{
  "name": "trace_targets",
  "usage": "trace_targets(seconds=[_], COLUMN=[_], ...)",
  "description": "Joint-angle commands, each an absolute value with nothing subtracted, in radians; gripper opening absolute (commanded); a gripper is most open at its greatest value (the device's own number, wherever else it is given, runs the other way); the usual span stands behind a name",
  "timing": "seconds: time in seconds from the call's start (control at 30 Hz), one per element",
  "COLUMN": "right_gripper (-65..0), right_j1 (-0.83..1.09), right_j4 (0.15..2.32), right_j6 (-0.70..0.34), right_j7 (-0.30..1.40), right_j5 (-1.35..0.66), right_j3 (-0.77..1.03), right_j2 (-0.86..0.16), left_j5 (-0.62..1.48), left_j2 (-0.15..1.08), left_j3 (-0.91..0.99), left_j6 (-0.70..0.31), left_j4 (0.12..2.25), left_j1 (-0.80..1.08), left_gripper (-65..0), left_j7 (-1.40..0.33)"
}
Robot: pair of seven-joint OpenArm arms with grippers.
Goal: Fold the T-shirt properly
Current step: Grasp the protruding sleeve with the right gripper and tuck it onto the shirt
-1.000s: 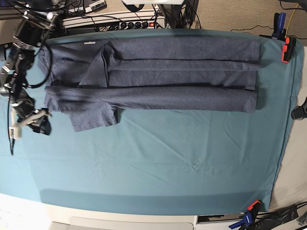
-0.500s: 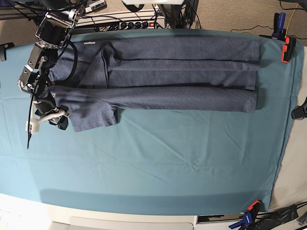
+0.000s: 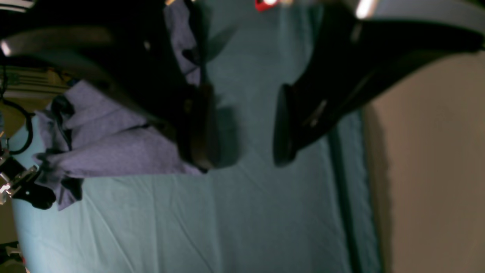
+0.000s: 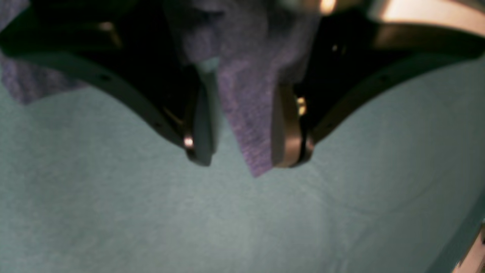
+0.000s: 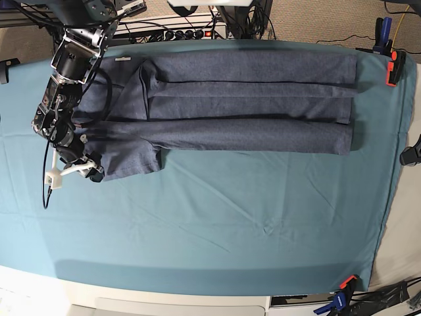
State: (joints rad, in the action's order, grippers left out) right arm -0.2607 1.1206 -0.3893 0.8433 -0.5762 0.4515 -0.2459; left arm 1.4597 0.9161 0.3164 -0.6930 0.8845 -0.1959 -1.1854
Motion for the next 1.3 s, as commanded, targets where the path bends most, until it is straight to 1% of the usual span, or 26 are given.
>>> trace_targets(seconds=[0.0, 0.13, 0.37, 0.4, 0.43, 0.6, 0.7, 0.8, 0.87, 0.97, 1.07, 1.17, 1.27], right_gripper=[-37.9, -38.0, -38.1, -39.3, -41.8, -56.2, -60.3, -61.4, -65.0, -65.0, -65.0, -65.0, -65.0], right_j1=[-0.282, -0.283, -0.282, -0.282, -0.282, -0.282, -0.282, -0.282, -0.282, -0.282, -0.282, -0.282, -0.282], right_j4=[1.134, 1.134, 1.134, 1.134, 1.134, 1.134, 1.134, 1.139, 1.139, 1.139, 1.139, 1.139, 1.139], right_j6=[-0.412, -0.473, -0.479, -0.484, -0.492, -0.531, -0.552, -0.576, -0.6, -0.619, -0.656, -0.689, -0.698], right_j7=[0.842, 0.919, 0.939, 0.939, 0.939, 0.938, 0.938, 0.941, 0.944, 0.964, 1.002, 1.043, 1.076], right_j5=[-0.597, -0.621, -0.621, -0.621, -0.621, -0.621, -0.621, -0.621, -0.621, -0.626, -0.677, -0.746, -0.799], right_j3=[0.451, 0.451, 0.451, 0.451, 0.451, 0.451, 0.451, 0.451, 0.451, 0.451, 0.451, 0.451, 0.451], right_j2=[-0.258, -0.258, -0.258, -0.258, -0.258, -0.261, -0.264, -0.263, -0.264, -0.265, -0.273, -0.295, -0.324], left_j5=[1.484, 1.484, 1.484, 1.484, 1.484, 1.484, 1.484, 1.484, 1.484, 1.484, 1.484, 1.484, 1.484], left_j2=[0.951, 0.951, 0.951, 0.951, 0.951, 0.951, 0.951, 0.951, 0.951, 0.951, 0.951, 0.951, 0.951], left_j3=[0.327, 0.327, 0.327, 0.327, 0.327, 0.327, 0.327, 0.327, 0.327, 0.327, 0.327, 0.327, 0.327], left_j6=[-0.698, -0.698, -0.698, -0.698, -0.698, -0.698, -0.698, -0.698, -0.698, -0.698, -0.698, -0.698, -0.698], left_j4=[0.897, 0.897, 0.897, 0.897, 0.897, 0.897, 0.897, 0.897, 0.897, 0.897, 0.897, 0.897, 0.897], left_j1=[-0.213, -0.213, -0.213, -0.213, -0.213, -0.213, -0.213, -0.213, -0.213, -0.213, -0.213, -0.213, -0.213], left_gripper=[-37.7, -37.7, -37.7, -37.7, -37.7, -37.8, -37.8, -37.8, -37.8, -37.8, -37.8, -37.8, -37.8], left_j7=[-1.171, -1.171, -1.171, -1.171, -1.171, -1.171, -1.171, -1.171, -1.171, -1.171, -1.171, -1.171, -1.171])
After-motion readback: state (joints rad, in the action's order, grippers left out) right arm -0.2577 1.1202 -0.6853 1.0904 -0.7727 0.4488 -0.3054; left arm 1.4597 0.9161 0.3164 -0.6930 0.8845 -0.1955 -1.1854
